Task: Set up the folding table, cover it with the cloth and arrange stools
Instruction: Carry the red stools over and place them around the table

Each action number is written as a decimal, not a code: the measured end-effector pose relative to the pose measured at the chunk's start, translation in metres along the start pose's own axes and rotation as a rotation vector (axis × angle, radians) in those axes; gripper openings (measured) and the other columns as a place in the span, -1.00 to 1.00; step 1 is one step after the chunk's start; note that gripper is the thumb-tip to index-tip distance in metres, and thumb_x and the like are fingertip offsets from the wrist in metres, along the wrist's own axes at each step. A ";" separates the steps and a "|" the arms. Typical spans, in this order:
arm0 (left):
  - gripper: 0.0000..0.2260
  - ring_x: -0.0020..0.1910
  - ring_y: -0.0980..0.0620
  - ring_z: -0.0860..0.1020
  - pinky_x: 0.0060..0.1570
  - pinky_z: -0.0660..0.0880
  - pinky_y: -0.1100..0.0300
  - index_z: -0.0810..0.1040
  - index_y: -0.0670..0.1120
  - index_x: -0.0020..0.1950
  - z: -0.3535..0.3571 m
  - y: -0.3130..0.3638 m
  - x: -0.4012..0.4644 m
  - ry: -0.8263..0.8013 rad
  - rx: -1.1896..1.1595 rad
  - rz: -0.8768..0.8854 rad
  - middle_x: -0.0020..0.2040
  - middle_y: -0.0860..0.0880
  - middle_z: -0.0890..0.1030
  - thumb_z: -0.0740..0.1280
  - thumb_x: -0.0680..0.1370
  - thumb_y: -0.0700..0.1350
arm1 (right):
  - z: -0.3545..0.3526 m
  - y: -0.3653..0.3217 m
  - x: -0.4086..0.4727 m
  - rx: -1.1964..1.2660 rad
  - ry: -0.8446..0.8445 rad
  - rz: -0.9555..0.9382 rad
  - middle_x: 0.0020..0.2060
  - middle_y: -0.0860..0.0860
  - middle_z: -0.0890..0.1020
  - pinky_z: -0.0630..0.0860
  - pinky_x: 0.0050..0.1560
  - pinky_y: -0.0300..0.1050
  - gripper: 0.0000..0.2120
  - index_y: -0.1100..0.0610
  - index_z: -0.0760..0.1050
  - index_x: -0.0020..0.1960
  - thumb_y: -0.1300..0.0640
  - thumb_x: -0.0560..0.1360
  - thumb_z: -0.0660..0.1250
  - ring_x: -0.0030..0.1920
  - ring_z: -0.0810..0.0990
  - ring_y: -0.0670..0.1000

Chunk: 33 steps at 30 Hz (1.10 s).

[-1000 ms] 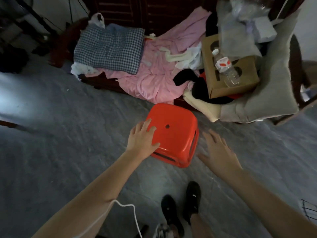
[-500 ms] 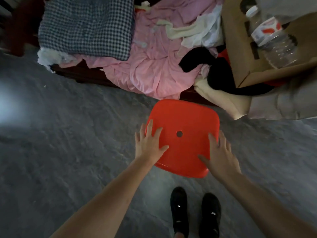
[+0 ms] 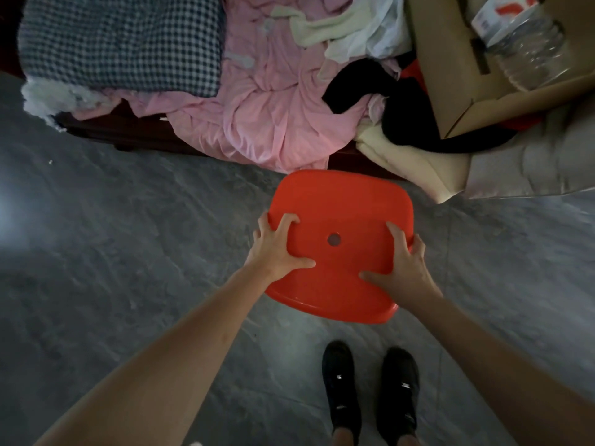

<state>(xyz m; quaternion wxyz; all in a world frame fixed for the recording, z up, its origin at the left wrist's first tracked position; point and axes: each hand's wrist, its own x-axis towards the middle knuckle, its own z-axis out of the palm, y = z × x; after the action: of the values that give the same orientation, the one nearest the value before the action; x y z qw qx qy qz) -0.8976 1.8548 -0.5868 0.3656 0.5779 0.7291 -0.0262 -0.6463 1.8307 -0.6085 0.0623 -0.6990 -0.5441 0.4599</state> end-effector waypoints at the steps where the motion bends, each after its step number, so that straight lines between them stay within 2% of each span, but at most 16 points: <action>1: -0.26 0.35 -0.29 0.26 0.21 0.41 -0.25 0.21 0.26 0.26 -0.001 0.000 0.001 0.007 -0.007 0.005 0.43 -0.12 0.05 0.57 0.23 0.18 | 0.001 -0.001 0.001 0.004 -0.002 0.007 0.50 0.16 -0.11 0.36 0.30 0.40 0.07 -0.28 -0.08 0.48 -0.12 0.25 0.60 0.45 0.18 0.39; 5: -0.27 0.32 -0.27 0.28 0.20 0.43 -0.25 0.24 0.28 0.25 0.000 0.002 -0.001 0.031 -0.015 0.010 0.41 -0.11 0.09 0.58 0.22 0.16 | 0.004 -0.005 0.000 0.008 0.026 0.035 0.47 0.15 -0.03 0.38 0.28 0.38 0.13 -0.26 -0.10 0.48 -0.17 0.19 0.61 0.42 0.21 0.37; 9: -0.27 0.31 -0.25 0.29 0.16 0.46 -0.26 0.24 0.30 0.27 0.008 0.013 -0.011 0.045 -0.006 0.022 0.40 -0.09 0.11 0.58 0.23 0.16 | 0.002 0.000 -0.005 0.003 0.078 0.051 0.45 0.18 0.03 0.41 0.24 0.37 0.15 -0.23 -0.07 0.48 -0.12 0.16 0.64 0.39 0.25 0.38; 16: -0.26 0.32 -0.25 0.30 0.17 0.46 -0.27 0.25 0.30 0.27 0.018 0.065 -0.043 0.020 0.012 0.080 0.39 -0.09 0.11 0.58 0.23 0.16 | -0.042 0.026 -0.051 0.035 0.077 0.117 0.38 0.18 0.11 0.46 0.20 0.34 0.12 -0.24 -0.07 0.46 -0.16 0.16 0.63 0.34 0.31 0.36; 20: -0.28 0.30 -0.28 0.31 0.20 0.44 -0.23 0.28 0.28 0.26 0.013 0.119 -0.067 -0.028 0.040 0.157 0.38 -0.11 0.13 0.59 0.22 0.14 | -0.088 0.040 -0.094 0.060 0.129 0.184 0.32 0.15 0.17 0.46 0.22 0.27 0.13 -0.22 -0.06 0.49 -0.16 0.17 0.62 0.30 0.38 0.31; 27: -0.33 0.28 -0.24 0.32 0.13 0.48 -0.15 0.28 0.29 0.24 0.000 0.243 -0.137 -0.095 0.156 0.349 0.39 -0.10 0.13 0.58 0.27 0.13 | -0.185 0.071 -0.194 0.187 0.230 0.279 0.35 0.13 0.18 0.48 0.24 0.19 0.14 -0.26 -0.07 0.48 -0.19 0.15 0.62 0.29 0.42 0.25; 33: -0.31 0.24 -0.23 0.37 0.15 0.46 -0.11 0.30 0.26 0.26 0.000 0.356 -0.194 -0.116 0.265 0.502 0.33 -0.10 0.20 0.58 0.24 0.15 | -0.270 0.105 -0.277 0.267 0.328 0.345 0.36 0.14 0.20 0.51 0.19 0.14 0.10 -0.21 -0.02 0.50 -0.20 0.19 0.60 0.25 0.45 0.22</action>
<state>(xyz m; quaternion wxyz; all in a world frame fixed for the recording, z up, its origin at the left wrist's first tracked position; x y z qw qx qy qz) -0.5777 1.8129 -0.3410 0.3232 0.7807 0.5311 -0.0629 -0.3764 1.6734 -0.3567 0.1620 -0.8322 -0.3341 0.4118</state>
